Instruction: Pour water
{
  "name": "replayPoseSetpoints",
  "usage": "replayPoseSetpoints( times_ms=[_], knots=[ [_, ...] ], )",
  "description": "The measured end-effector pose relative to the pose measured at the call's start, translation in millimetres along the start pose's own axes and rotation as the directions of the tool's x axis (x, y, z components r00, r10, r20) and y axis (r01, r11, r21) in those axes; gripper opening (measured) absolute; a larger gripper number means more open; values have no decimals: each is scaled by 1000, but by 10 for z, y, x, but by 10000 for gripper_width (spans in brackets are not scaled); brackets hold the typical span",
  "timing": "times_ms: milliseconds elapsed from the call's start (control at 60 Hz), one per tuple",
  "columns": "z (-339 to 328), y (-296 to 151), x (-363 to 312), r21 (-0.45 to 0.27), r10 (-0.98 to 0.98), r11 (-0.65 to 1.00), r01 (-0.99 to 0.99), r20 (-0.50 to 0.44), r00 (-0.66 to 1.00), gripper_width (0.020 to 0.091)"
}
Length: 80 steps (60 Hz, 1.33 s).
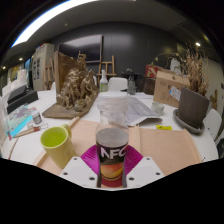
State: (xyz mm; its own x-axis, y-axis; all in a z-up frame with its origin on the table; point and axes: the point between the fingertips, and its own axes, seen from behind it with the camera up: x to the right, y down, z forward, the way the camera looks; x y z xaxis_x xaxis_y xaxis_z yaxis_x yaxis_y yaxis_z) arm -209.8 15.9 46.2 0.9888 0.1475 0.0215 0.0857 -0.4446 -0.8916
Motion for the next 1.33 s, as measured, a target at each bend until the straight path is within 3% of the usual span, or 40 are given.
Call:
replayPoseSetpoints(
  times_ms=[133,217,250,300,317,350,417,567,883,1333],
  knots=[
    [-50,9,-13,41,2,999,-2,7,1000,379],
    [-59,83,23,16,-14,1000,15,-3,1000,469],
    [-68,139,12,-11,-14,1000,14,1,1000,559],
    [-158,174,8,-36,0,999,0,8,1000,820],
    [-181,168,5,-37,10,999,-10,6,1000,875],
    [-269,154,16,-41,24,999,-24,-4,1000,828],
    [-500,101,56,-48,36,998,-38,-41,999,864],
    [-1337,74,-84,-128,60,989,-75,-114,992,856],
    [-2978,58,-1016,-188,85,975,-117,-173,981,861],
    [-3480,-4,-1483,-184,42,980,-74,-171,984,860]
  ],
)
